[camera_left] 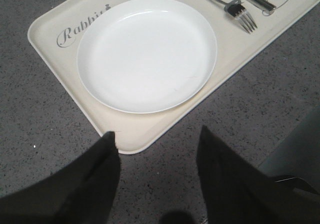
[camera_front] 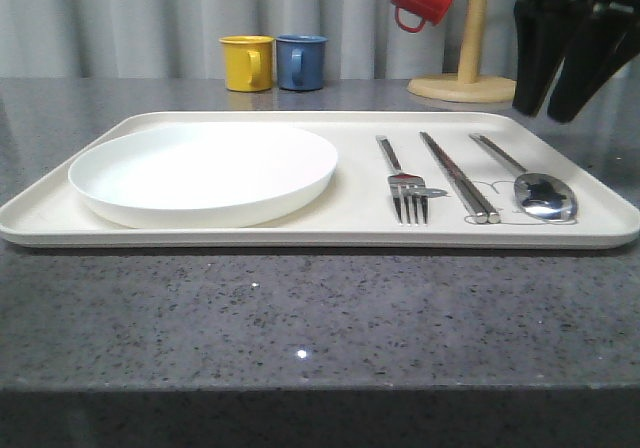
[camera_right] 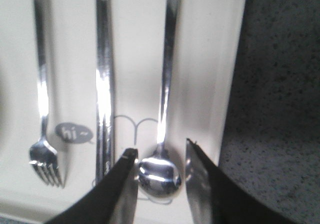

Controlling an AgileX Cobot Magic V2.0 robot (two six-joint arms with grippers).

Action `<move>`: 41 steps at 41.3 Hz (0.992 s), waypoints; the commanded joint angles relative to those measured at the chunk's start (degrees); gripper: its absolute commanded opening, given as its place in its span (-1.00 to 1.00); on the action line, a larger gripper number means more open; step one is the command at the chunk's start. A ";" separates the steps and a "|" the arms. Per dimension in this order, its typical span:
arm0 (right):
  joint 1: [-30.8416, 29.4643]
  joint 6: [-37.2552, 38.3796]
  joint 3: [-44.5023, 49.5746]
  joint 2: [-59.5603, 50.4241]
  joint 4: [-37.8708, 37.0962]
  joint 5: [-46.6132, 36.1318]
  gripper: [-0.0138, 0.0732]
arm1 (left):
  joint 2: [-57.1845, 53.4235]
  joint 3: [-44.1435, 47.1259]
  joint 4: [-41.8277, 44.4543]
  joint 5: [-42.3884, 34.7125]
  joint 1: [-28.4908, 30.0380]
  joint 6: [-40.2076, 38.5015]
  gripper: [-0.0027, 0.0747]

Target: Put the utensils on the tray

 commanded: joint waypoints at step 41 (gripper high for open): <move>8.38 -9.74 23.77 -53.95 -7.23 -8.61 -0.05 | -0.27 -1.40 -0.31 -4.05 -0.41 -0.51 -0.03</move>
